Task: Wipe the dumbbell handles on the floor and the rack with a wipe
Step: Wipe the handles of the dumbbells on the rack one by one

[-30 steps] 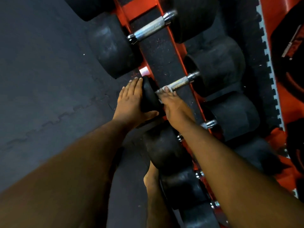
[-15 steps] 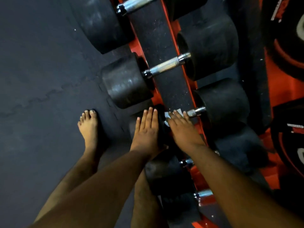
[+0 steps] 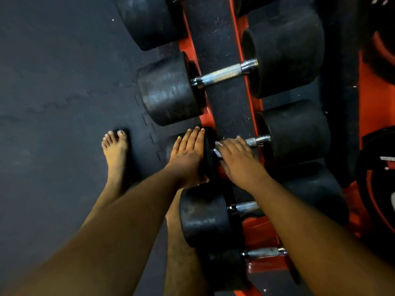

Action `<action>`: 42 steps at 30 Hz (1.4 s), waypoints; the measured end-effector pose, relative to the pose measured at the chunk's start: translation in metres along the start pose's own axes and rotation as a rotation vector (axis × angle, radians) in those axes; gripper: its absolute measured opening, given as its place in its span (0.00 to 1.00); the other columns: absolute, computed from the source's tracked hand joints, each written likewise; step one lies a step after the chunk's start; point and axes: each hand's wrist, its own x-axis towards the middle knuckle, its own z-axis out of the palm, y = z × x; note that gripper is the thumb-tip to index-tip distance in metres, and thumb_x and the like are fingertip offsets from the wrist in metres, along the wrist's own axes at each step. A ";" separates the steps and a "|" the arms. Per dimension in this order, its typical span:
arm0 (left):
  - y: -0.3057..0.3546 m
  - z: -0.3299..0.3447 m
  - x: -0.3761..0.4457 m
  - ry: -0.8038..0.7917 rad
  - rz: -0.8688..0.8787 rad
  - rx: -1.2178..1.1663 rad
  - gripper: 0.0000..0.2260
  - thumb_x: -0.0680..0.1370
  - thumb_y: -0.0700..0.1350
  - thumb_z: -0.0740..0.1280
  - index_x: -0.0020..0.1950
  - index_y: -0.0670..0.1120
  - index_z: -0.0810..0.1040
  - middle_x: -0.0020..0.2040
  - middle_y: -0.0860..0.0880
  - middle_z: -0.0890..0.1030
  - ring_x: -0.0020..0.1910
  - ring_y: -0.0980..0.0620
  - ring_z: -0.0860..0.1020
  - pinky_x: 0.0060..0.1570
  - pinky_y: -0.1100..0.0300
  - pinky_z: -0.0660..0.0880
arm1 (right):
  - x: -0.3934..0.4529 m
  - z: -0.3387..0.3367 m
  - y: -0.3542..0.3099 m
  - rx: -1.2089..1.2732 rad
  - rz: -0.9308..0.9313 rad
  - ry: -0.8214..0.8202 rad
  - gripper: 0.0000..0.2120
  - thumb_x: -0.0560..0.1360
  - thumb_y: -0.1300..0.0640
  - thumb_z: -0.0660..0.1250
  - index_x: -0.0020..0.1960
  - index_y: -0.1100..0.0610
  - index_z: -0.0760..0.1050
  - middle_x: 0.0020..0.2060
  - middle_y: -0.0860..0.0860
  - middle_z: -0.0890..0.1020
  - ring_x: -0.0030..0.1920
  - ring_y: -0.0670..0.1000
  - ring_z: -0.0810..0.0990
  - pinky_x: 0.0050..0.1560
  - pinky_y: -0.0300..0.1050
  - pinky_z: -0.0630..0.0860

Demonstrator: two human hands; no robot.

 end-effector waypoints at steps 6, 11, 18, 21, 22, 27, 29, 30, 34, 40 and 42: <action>-0.001 0.000 -0.001 0.014 0.011 -0.008 0.64 0.67 0.58 0.80 0.81 0.45 0.33 0.83 0.47 0.37 0.81 0.47 0.35 0.76 0.50 0.33 | 0.019 -0.011 0.001 -0.067 0.073 -0.109 0.16 0.80 0.52 0.60 0.65 0.55 0.73 0.59 0.54 0.80 0.63 0.57 0.76 0.76 0.60 0.58; 0.000 0.001 0.000 0.022 0.017 -0.010 0.64 0.66 0.59 0.80 0.82 0.45 0.33 0.83 0.47 0.37 0.81 0.47 0.35 0.79 0.48 0.35 | 0.017 -0.012 0.003 -0.074 0.063 -0.151 0.22 0.81 0.48 0.57 0.72 0.53 0.70 0.63 0.53 0.78 0.66 0.56 0.74 0.76 0.63 0.54; -0.002 0.003 0.000 0.037 0.019 -0.010 0.65 0.66 0.59 0.81 0.81 0.45 0.33 0.83 0.46 0.37 0.81 0.47 0.35 0.78 0.48 0.35 | 0.002 -0.001 -0.009 -0.264 0.156 -0.094 0.24 0.77 0.55 0.61 0.73 0.58 0.67 0.65 0.57 0.74 0.68 0.59 0.71 0.76 0.67 0.54; -0.001 0.003 0.000 0.036 0.018 -0.017 0.65 0.66 0.59 0.81 0.82 0.46 0.33 0.83 0.47 0.37 0.81 0.48 0.35 0.77 0.50 0.33 | 0.033 -0.016 -0.007 -0.194 0.201 -0.170 0.15 0.78 0.54 0.63 0.63 0.54 0.72 0.59 0.53 0.79 0.61 0.56 0.76 0.67 0.59 0.66; -0.001 0.002 0.000 0.035 0.019 -0.019 0.65 0.66 0.59 0.81 0.82 0.46 0.33 0.83 0.47 0.37 0.81 0.48 0.35 0.77 0.50 0.33 | 0.036 -0.018 0.000 -0.170 0.200 -0.193 0.15 0.77 0.51 0.66 0.62 0.53 0.73 0.59 0.53 0.79 0.62 0.56 0.76 0.68 0.58 0.65; -0.001 0.001 -0.001 0.028 0.024 -0.020 0.65 0.66 0.58 0.81 0.82 0.45 0.33 0.83 0.46 0.37 0.81 0.47 0.35 0.77 0.49 0.33 | -0.001 -0.006 0.014 -0.231 0.311 0.009 0.26 0.73 0.48 0.71 0.65 0.61 0.71 0.58 0.60 0.77 0.65 0.62 0.73 0.79 0.60 0.52; -0.001 0.002 0.001 0.034 0.021 -0.012 0.65 0.65 0.59 0.81 0.82 0.45 0.33 0.83 0.46 0.37 0.81 0.47 0.36 0.77 0.49 0.34 | -0.007 0.003 -0.004 -0.207 0.350 0.075 0.25 0.78 0.58 0.63 0.72 0.65 0.66 0.67 0.63 0.73 0.73 0.65 0.66 0.79 0.62 0.52; 0.000 0.002 0.001 0.037 0.020 -0.009 0.65 0.65 0.59 0.81 0.82 0.45 0.33 0.83 0.46 0.38 0.81 0.47 0.36 0.77 0.49 0.34 | -0.005 0.006 -0.013 -0.176 0.349 0.085 0.25 0.79 0.62 0.58 0.75 0.65 0.64 0.70 0.64 0.71 0.76 0.65 0.64 0.79 0.61 0.51; 0.000 0.001 0.001 0.030 0.017 -0.001 0.65 0.66 0.62 0.79 0.82 0.45 0.33 0.83 0.46 0.37 0.81 0.47 0.36 0.77 0.50 0.34 | 0.006 0.011 -0.029 0.002 0.165 0.033 0.29 0.77 0.62 0.46 0.77 0.63 0.63 0.75 0.59 0.69 0.78 0.58 0.62 0.79 0.56 0.48; 0.000 0.002 0.001 0.053 0.018 -0.006 0.64 0.66 0.61 0.79 0.82 0.44 0.35 0.83 0.46 0.39 0.82 0.47 0.37 0.79 0.48 0.37 | -0.047 0.015 -0.048 0.718 0.428 0.277 0.21 0.80 0.64 0.64 0.72 0.55 0.73 0.61 0.49 0.80 0.61 0.48 0.77 0.61 0.38 0.71; 0.000 0.002 0.000 0.053 0.019 -0.008 0.64 0.66 0.59 0.80 0.82 0.45 0.35 0.83 0.47 0.39 0.82 0.47 0.37 0.79 0.48 0.37 | -0.050 0.027 -0.057 0.930 0.810 0.417 0.10 0.80 0.61 0.66 0.61 0.56 0.76 0.50 0.50 0.82 0.49 0.54 0.81 0.47 0.41 0.73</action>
